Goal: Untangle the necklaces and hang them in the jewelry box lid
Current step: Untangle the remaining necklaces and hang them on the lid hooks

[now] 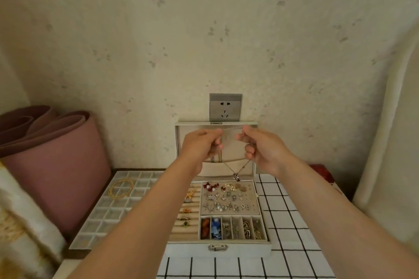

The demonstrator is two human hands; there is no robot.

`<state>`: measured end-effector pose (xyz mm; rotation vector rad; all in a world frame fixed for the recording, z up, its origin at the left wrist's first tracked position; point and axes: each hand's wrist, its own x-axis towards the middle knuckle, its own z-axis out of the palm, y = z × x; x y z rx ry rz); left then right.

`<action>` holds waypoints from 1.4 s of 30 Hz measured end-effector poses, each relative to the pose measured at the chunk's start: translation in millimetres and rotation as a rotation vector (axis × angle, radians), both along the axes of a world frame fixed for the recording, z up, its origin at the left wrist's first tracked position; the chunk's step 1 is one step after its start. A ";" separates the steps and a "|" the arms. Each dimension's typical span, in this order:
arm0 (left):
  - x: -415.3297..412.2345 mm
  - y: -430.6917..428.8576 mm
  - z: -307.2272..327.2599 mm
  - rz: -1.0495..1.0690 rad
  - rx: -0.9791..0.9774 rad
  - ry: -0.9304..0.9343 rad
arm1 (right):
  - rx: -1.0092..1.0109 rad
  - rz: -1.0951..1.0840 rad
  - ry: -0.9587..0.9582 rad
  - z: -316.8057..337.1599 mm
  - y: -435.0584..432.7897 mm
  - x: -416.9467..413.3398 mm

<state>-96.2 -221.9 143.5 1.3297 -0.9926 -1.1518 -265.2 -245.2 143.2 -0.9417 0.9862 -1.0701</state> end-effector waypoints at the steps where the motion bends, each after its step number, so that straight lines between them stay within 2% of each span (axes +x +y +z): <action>1: -1.5 -4.5 -1.7 0.038 -0.009 -0.058 | 0.007 -0.027 -0.001 -4.8 -5.3 2.8; 6: -10.4 -21.6 -10.5 0.184 -0.029 -0.401 | -0.049 -0.269 0.172 -18.6 -22.0 20.3; 12: -13.9 -30.8 -16.1 0.237 0.007 -0.449 | -0.154 -0.590 0.329 -29.1 -32.1 42.5; 18: -14.8 -27.3 -30.4 0.193 0.024 -0.473 | -0.326 -0.633 0.572 -42.2 -24.8 43.4; 21: -12.9 -24.4 -37.0 0.155 0.044 -0.462 | -0.335 -0.572 0.671 -51.1 -20.9 39.8; 25: -13.0 -16.7 -45.8 0.020 0.029 -0.476 | -0.291 -0.246 0.800 -66.7 -12.3 33.3; 28: -13.6 -10.8 -47.1 -0.029 -0.046 -0.574 | -0.230 -0.026 0.806 -66.6 0.9 30.8; 31: -13.5 -6.1 -43.6 -0.100 -0.080 -0.658 | -0.141 0.108 0.701 -57.7 12.2 31.4; 35: -8.2 -1.3 -40.3 -0.185 -0.087 -0.721 | -0.098 0.164 0.648 -52.5 17.3 30.9; 39: 0.2 -0.7 -47.0 -0.139 -0.120 -0.782 | -0.200 0.156 0.825 -51.1 14.2 24.8; 42: 3.6 -1.8 -58.3 -0.128 -0.182 -0.984 | -0.253 0.212 1.024 -45.2 8.7 18.6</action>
